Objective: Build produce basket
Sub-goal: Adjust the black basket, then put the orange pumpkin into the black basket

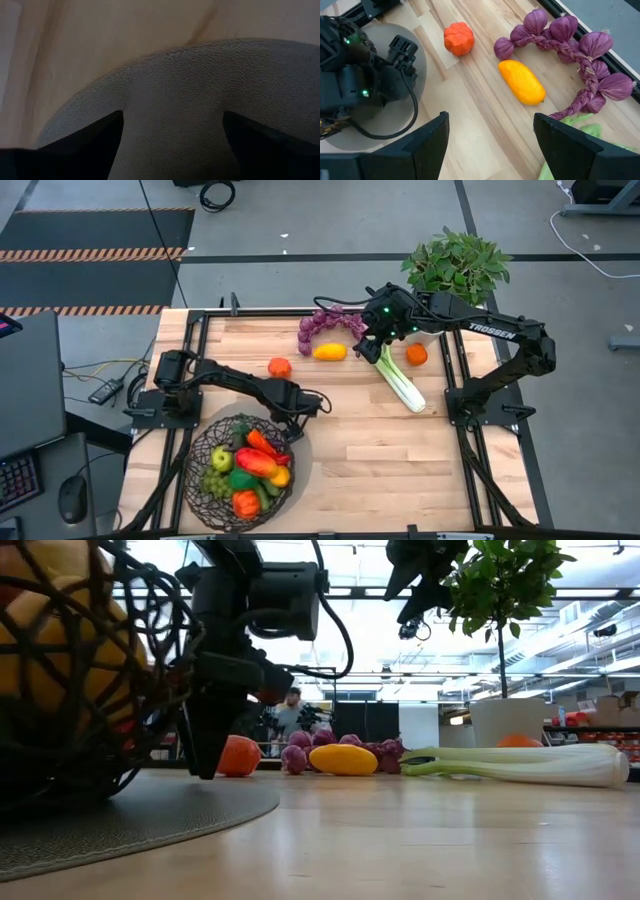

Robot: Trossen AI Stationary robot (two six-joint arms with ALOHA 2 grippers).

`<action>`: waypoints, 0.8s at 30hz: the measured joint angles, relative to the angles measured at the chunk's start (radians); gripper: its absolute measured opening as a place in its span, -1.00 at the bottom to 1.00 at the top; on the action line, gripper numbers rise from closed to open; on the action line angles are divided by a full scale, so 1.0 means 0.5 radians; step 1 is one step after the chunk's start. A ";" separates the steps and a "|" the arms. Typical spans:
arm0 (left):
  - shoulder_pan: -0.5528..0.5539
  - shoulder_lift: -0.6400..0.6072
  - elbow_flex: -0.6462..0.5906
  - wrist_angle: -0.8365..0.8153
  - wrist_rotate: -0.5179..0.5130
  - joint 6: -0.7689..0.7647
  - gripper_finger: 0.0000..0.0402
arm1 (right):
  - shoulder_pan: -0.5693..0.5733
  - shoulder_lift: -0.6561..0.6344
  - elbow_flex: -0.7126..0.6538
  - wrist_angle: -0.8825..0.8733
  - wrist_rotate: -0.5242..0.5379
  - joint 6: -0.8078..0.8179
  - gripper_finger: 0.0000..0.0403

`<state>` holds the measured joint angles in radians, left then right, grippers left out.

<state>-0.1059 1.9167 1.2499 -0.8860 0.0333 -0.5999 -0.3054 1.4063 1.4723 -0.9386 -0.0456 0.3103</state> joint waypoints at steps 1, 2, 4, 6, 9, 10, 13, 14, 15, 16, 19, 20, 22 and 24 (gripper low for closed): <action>-0.007 0.000 0.000 0.001 0.000 0.000 0.73 | 0.000 0.000 0.000 0.000 0.000 0.000 0.45; -0.009 0.000 0.000 0.002 0.001 0.001 0.73 | 0.000 0.000 0.000 0.000 0.000 0.000 0.45; -0.010 0.000 0.000 0.002 0.004 0.010 0.73 | 0.000 0.000 0.000 0.000 0.000 0.000 0.45; 0.014 0.000 0.000 -0.001 0.007 0.022 0.73 | 0.000 0.000 0.000 0.000 0.000 0.000 0.45; 0.068 -0.020 0.043 -0.107 0.007 0.046 0.73 | 0.000 0.000 0.000 0.000 0.000 0.000 0.45; 0.088 -0.035 0.067 -0.124 0.007 0.067 0.73 | 0.000 0.000 0.000 0.000 0.000 0.000 0.45; 0.137 -0.101 0.150 -0.165 -0.060 0.146 0.73 | 0.000 0.000 0.000 0.002 0.000 0.001 0.45; 0.155 -0.126 0.180 -0.185 -0.097 0.176 0.73 | 0.000 0.000 0.000 0.004 0.000 0.001 0.45; 0.174 -0.146 0.208 -0.193 -0.135 0.197 0.73 | 0.000 0.000 0.000 0.004 0.001 0.002 0.45; 0.196 -0.167 0.230 -0.202 -0.166 0.227 0.73 | 0.000 0.000 0.000 0.004 0.002 0.010 0.45; 0.290 -0.208 0.279 -0.262 -0.242 0.297 0.73 | 0.000 0.000 0.000 0.004 0.010 0.024 0.45; 0.328 -0.213 0.291 -0.287 -0.294 0.332 0.73 | 0.000 0.000 0.000 0.004 0.013 0.032 0.45; 0.406 -0.219 0.306 -0.346 -0.442 0.385 0.73 | 0.000 0.000 0.000 0.004 0.025 0.056 0.45; 0.482 -0.228 0.306 -0.418 -0.654 0.430 0.73 | 0.000 0.000 0.000 0.003 0.046 0.069 0.45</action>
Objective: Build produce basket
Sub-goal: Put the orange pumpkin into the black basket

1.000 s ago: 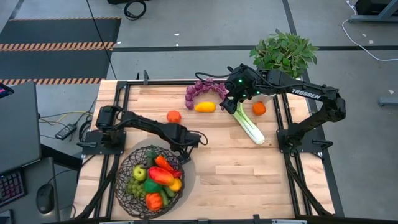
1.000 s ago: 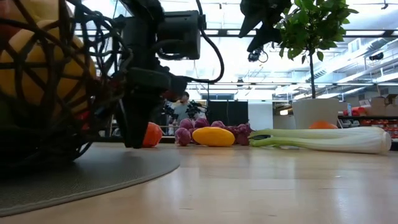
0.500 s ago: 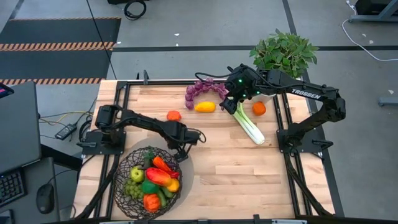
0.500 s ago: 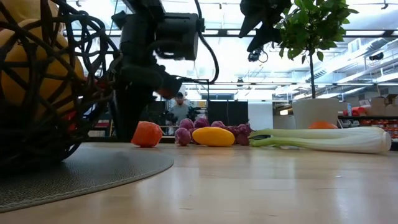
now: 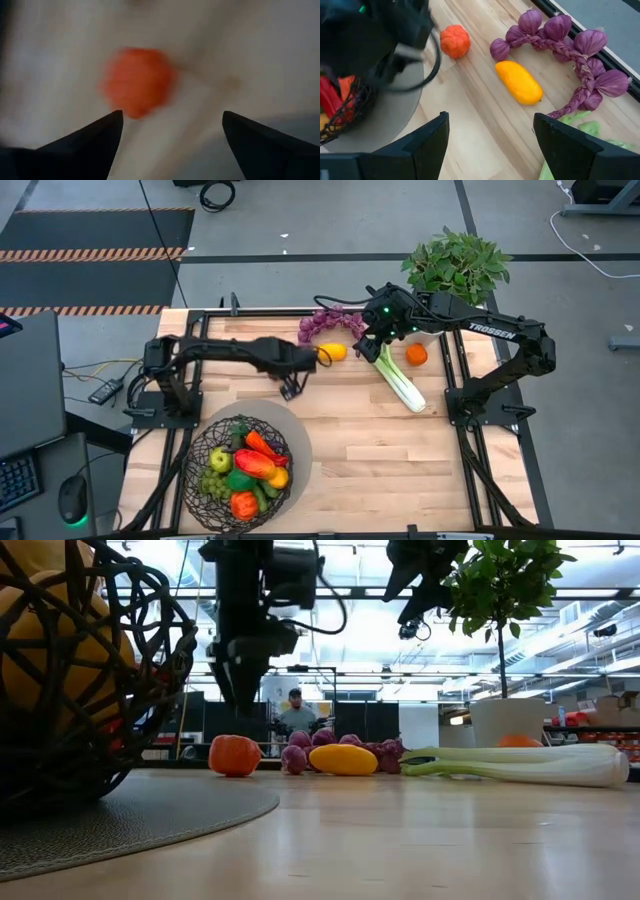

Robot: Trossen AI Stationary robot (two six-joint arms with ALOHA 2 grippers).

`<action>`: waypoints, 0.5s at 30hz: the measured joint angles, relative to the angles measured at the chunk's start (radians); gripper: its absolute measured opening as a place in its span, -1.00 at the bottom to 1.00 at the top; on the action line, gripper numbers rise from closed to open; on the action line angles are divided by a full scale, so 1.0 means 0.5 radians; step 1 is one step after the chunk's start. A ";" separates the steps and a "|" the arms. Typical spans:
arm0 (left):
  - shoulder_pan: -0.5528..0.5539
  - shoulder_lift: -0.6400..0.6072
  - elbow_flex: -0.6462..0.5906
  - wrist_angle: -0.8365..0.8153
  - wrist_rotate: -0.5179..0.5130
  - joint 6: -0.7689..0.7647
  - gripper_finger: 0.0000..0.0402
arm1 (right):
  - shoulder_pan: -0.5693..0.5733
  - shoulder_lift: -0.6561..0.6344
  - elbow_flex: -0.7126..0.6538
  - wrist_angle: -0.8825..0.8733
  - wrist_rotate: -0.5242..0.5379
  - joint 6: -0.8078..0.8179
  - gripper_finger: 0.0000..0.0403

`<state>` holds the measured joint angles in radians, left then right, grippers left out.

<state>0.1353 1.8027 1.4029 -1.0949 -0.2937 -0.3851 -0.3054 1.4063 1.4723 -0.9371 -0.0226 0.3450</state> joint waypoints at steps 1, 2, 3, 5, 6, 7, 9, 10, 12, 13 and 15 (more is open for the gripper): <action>0.038 -0.002 0.000 -0.008 -0.096 0.018 0.73 | 0.000 0.000 0.000 0.000 0.002 0.003 0.45; 0.080 -0.002 0.000 -0.008 -0.163 0.045 0.73 | 0.000 0.000 0.000 0.000 0.003 0.006 0.45; 0.125 -0.002 0.000 -0.011 -0.194 0.065 0.73 | 0.000 0.000 0.000 0.000 0.003 0.006 0.45; 0.213 0.000 0.000 -0.002 -0.193 0.098 0.73 | 0.000 0.000 0.000 0.000 0.006 0.007 0.45; 0.257 0.003 0.000 0.004 -0.176 0.106 0.73 | 0.000 0.000 0.000 0.000 0.006 0.016 0.45; 0.300 0.007 0.000 0.013 -0.144 0.113 0.73 | 0.000 0.000 0.000 0.000 0.008 0.034 0.45; 0.376 0.008 -0.005 0.064 -0.062 0.114 0.73 | 0.000 0.000 0.000 0.000 0.010 0.062 0.45; 0.411 0.008 -0.006 0.095 -0.007 0.114 0.73 | 0.000 0.000 0.000 0.001 0.011 0.075 0.45; 0.470 0.008 -0.008 0.136 0.116 0.119 0.73 | 0.000 0.000 0.000 0.000 0.012 0.094 0.45; 0.494 0.008 -0.008 0.154 0.183 0.134 0.73 | 0.000 0.000 0.000 0.000 0.013 0.100 0.45; 0.532 0.008 -0.008 0.178 0.337 0.179 0.73 | 0.000 0.000 0.000 0.001 0.013 0.108 0.45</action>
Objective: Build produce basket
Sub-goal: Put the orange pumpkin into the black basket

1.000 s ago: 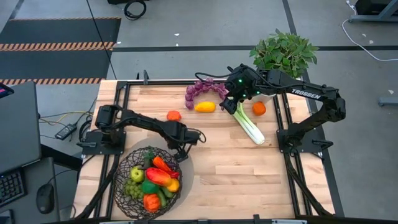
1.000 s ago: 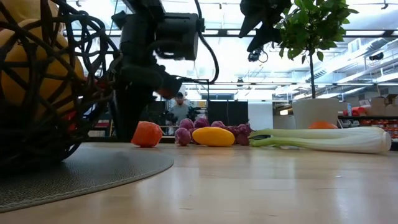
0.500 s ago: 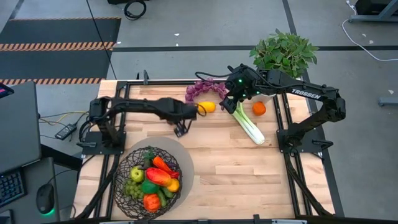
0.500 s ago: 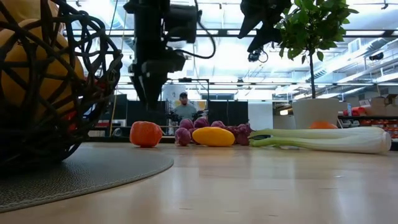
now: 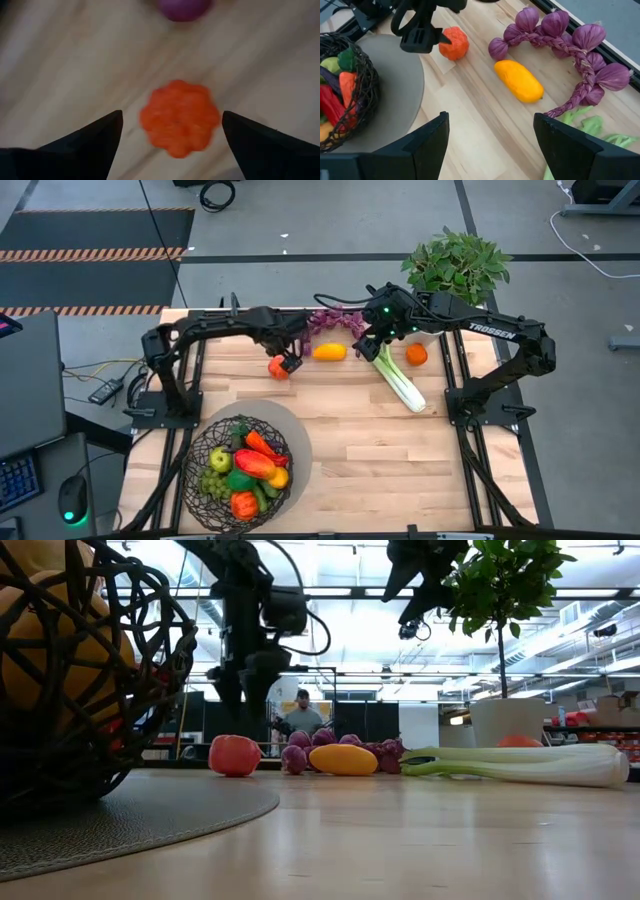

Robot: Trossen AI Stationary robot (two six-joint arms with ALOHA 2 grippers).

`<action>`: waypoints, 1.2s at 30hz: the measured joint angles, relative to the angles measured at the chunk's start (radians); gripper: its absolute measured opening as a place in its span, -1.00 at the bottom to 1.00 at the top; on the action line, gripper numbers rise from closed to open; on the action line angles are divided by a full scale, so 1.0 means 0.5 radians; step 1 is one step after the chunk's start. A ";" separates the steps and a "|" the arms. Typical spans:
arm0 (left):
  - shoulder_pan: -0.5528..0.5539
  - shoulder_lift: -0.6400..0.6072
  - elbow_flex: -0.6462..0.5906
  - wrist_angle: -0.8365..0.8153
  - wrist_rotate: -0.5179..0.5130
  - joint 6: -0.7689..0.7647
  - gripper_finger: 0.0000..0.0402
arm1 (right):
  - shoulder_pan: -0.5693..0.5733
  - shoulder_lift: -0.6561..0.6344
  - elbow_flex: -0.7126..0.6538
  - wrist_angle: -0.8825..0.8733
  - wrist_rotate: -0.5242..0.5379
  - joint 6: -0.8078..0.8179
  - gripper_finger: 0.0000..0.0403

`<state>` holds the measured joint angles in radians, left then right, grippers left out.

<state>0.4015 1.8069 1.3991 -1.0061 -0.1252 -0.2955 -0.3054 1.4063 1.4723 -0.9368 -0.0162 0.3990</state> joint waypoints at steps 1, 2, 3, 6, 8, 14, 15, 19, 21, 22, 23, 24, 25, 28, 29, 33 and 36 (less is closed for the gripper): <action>0.018 0.000 0.000 0.003 0.074 0.022 0.73 | 0.000 0.000 0.000 0.001 0.000 0.004 0.45; 0.033 0.000 0.000 0.000 0.139 0.024 0.73 | 0.000 0.000 0.000 0.002 0.001 0.003 0.45; 0.049 0.000 0.000 0.000 0.187 0.024 0.73 | 0.000 0.000 0.000 0.002 0.001 0.003 0.45; 0.089 0.000 -0.001 -0.005 0.278 0.034 0.73 | 0.000 0.000 0.000 0.016 0.001 0.004 0.45; 0.112 0.000 -0.001 -0.050 0.297 0.040 0.73 | 0.000 0.000 0.000 0.029 0.001 0.004 0.45; 0.166 0.002 -0.001 -0.100 0.297 0.096 0.73 | -0.021 0.000 0.000 0.070 0.001 0.004 0.45; 0.174 0.003 -0.001 -0.093 0.300 0.101 0.73 | -0.026 0.000 0.000 0.074 0.001 0.004 0.45; 0.187 0.055 -0.002 -0.098 0.321 0.112 0.73 | -0.045 0.000 0.000 0.076 0.001 0.004 0.45; 0.186 0.093 -0.002 -0.108 0.392 0.114 0.73 | -0.050 0.000 0.000 0.076 0.002 0.004 0.45; 0.184 0.117 -0.002 -0.123 0.420 0.114 0.73 | -0.050 0.000 0.000 0.076 0.002 0.004 0.45; 0.181 0.137 -0.002 -0.126 0.446 0.114 0.73 | -0.050 0.000 0.000 0.076 0.001 0.004 0.45; 0.177 0.154 -0.002 -0.126 0.466 0.114 0.73 | -0.050 0.000 0.000 0.076 0.002 0.004 0.45; 0.175 0.171 -0.002 -0.126 0.473 0.114 0.73 | -0.050 0.000 0.000 0.075 0.001 0.006 0.45; 0.172 0.196 -0.002 -0.120 0.476 0.134 0.73 | -0.048 0.000 0.000 0.068 0.000 0.022 0.45; 0.168 0.206 -0.002 -0.117 0.474 0.143 0.73 | -0.045 0.000 0.000 0.062 -0.001 0.028 0.45; 0.169 0.233 -0.001 -0.110 0.471 0.162 0.73 | -0.043 0.000 0.000 0.052 -0.011 0.034 0.45; 0.163 0.244 -0.001 -0.081 0.475 0.162 0.73 | -0.043 0.000 0.000 0.048 -0.017 0.035 0.45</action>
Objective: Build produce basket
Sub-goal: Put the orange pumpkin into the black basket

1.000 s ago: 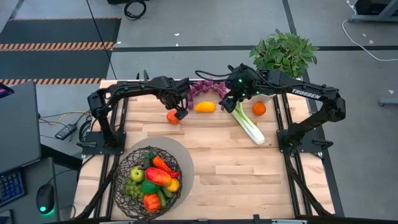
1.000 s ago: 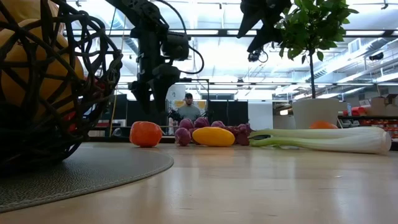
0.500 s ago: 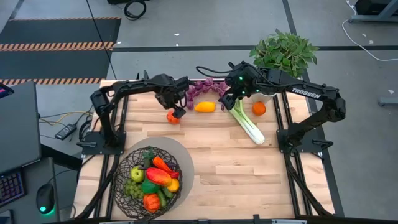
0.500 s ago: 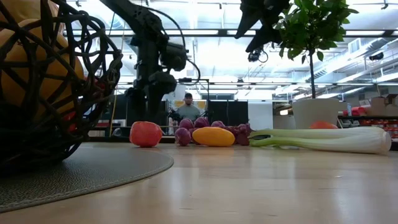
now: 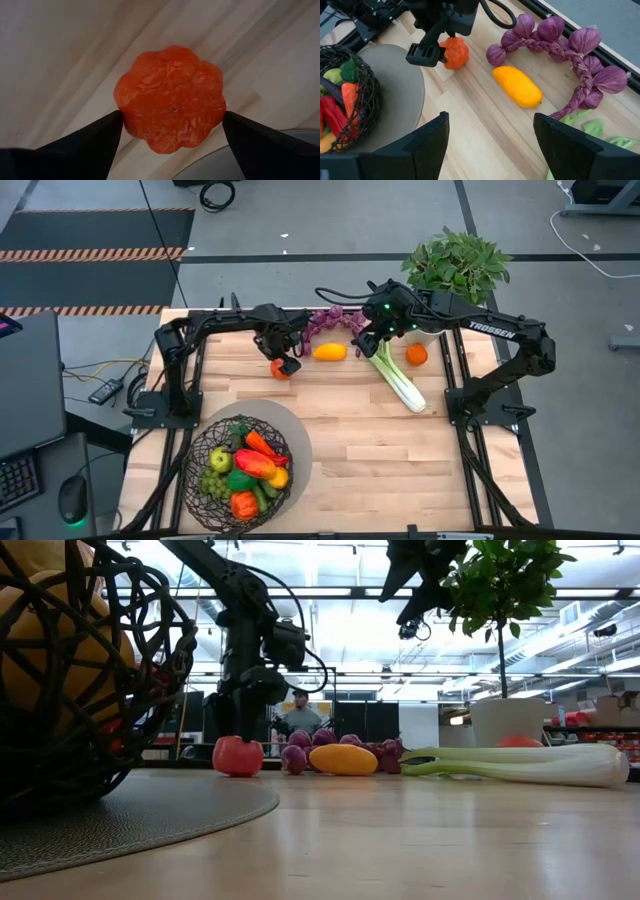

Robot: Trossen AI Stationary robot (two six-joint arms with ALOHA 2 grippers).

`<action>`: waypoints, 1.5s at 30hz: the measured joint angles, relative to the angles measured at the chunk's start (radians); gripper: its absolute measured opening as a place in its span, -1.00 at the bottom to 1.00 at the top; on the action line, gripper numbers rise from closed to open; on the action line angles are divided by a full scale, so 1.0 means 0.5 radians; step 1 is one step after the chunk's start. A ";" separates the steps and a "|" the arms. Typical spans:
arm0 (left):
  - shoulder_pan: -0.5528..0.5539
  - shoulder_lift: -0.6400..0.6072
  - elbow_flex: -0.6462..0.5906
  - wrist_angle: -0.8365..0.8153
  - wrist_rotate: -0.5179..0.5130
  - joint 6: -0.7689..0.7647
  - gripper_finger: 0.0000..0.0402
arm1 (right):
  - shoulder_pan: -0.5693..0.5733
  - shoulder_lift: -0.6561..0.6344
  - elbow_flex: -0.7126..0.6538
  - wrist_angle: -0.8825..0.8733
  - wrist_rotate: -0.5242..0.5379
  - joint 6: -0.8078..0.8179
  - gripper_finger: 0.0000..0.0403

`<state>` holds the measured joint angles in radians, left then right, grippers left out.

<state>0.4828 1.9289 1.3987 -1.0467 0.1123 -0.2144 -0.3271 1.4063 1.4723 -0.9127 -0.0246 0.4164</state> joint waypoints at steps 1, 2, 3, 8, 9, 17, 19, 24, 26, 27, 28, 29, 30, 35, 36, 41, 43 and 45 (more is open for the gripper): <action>-0.006 0.000 0.000 0.019 0.001 0.003 0.73 | 0.000 0.000 0.000 0.001 -0.002 0.000 0.45; -0.009 0.000 0.000 0.030 0.000 0.005 0.73 | 0.000 0.000 0.000 0.000 -0.003 0.000 0.45; -0.012 0.000 0.000 0.043 0.000 0.007 0.73 | 0.000 0.000 0.000 0.000 -0.003 0.000 0.45; -0.012 0.000 0.000 0.057 -0.002 0.007 0.73 | 0.000 0.000 0.000 0.001 -0.003 0.000 0.45; -0.015 0.001 0.000 0.053 -0.001 0.007 0.73 | 0.000 0.000 0.000 0.001 -0.004 0.000 0.45; -0.021 -0.052 0.023 0.016 -0.005 -0.006 0.69 | 0.000 0.000 0.000 0.002 0.007 -0.048 0.45; -0.020 -0.079 0.036 0.005 -0.006 -0.006 0.64 | 0.000 0.000 0.000 0.002 0.008 -0.056 0.45; -0.021 -0.145 0.046 -0.015 -0.004 -0.016 0.49 | 0.000 0.000 0.000 0.003 0.015 -0.087 0.45; -0.021 -0.170 0.045 -0.047 0.008 -0.031 0.44 | 0.000 0.000 0.000 0.003 0.016 -0.091 0.45; -0.022 -0.186 0.046 -0.078 0.017 -0.045 0.42 | 0.000 0.000 0.000 0.003 0.016 -0.092 0.45; -0.026 -0.206 0.046 -0.098 0.027 -0.061 0.41 | 0.000 0.000 0.000 0.003 0.016 -0.094 0.45; -0.031 -0.236 0.046 -0.118 0.032 -0.074 0.39 | 0.000 0.000 0.000 0.003 0.016 -0.102 0.45; -0.031 -0.263 0.046 -0.138 0.032 -0.084 0.37 | 0.000 0.000 0.000 0.002 0.016 -0.108 0.45; -0.077 -0.373 0.046 -0.144 0.041 -0.224 0.26 | 0.000 0.000 0.000 0.005 0.017 -0.159 0.45; -0.089 -0.391 0.046 -0.146 0.041 -0.237 0.23 | 0.000 0.000 0.000 0.005 0.017 -0.169 0.45; -0.157 -0.422 0.046 -0.144 0.047 -0.290 0.12 | 0.000 0.000 0.000 0.005 0.016 -0.209 0.45; -0.189 -0.424 0.046 -0.127 0.052 -0.342 0.11 | 0.000 0.000 0.000 0.004 0.014 -0.210 0.45; -0.228 -0.424 0.046 -0.043 0.102 -0.404 0.12 | 0.001 0.000 0.000 0.001 -0.008 -0.210 0.45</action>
<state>0.3686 1.7168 1.4216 -1.0682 0.1631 -0.4166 -0.3267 1.4063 1.4723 -0.9121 -0.0288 0.3112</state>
